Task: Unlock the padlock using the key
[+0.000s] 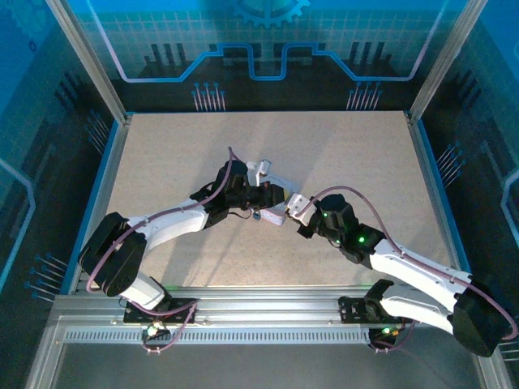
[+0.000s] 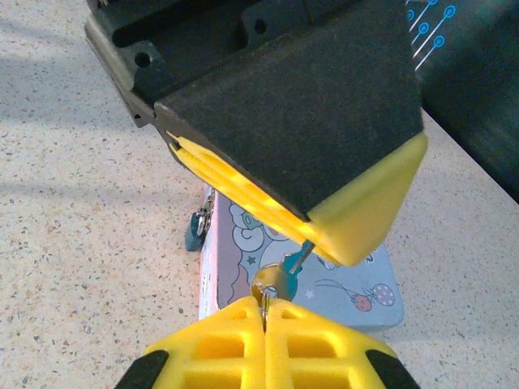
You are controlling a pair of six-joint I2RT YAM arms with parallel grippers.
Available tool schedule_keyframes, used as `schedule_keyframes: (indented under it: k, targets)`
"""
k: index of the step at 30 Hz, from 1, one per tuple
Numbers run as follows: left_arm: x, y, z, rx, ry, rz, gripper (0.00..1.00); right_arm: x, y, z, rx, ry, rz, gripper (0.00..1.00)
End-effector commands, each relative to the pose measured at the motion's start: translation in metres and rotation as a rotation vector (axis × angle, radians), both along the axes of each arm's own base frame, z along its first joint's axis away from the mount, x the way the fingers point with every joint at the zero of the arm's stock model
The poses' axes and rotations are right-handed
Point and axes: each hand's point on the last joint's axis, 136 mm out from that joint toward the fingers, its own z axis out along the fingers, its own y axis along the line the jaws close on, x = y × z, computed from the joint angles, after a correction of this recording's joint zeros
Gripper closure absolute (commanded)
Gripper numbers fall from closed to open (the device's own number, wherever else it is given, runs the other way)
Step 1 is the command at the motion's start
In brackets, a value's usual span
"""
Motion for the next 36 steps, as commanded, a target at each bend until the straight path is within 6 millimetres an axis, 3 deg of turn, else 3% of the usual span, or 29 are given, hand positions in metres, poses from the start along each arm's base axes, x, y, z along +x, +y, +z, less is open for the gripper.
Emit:
schedule_keyframes:
  k: [1,3,8,16,23,30,36]
  targets:
    - [0.002,-0.005,0.016,-0.011,-0.042,-0.009,0.94,-0.005,0.003,0.003,0.029,0.003,0.014,1.0]
    - [0.002,-0.004,0.018,-0.012,-0.052,-0.011,1.0,-0.004,0.003,0.005,0.05,0.019,0.006,1.0]
    - [0.003,-0.003,0.03,-0.013,-0.116,-0.015,1.0,-0.001,-0.003,0.019,0.212,0.129,-0.016,0.75]
    - [0.007,-0.003,0.054,-0.037,-0.272,-0.024,1.0,0.011,-0.031,0.049,0.639,0.432,-0.038,0.53]
    - [0.004,-0.006,0.078,-0.08,-0.435,-0.061,1.0,0.005,-0.039,0.084,0.828,0.494,0.072,0.36]
    - [0.002,-0.008,0.105,-0.143,-0.543,-0.074,1.0,0.001,-0.034,0.101,0.904,0.586,0.142,0.33]
    - [0.001,-0.01,0.109,-0.157,-0.538,-0.083,1.0,0.002,-0.027,0.102,0.908,0.643,0.18,0.35]
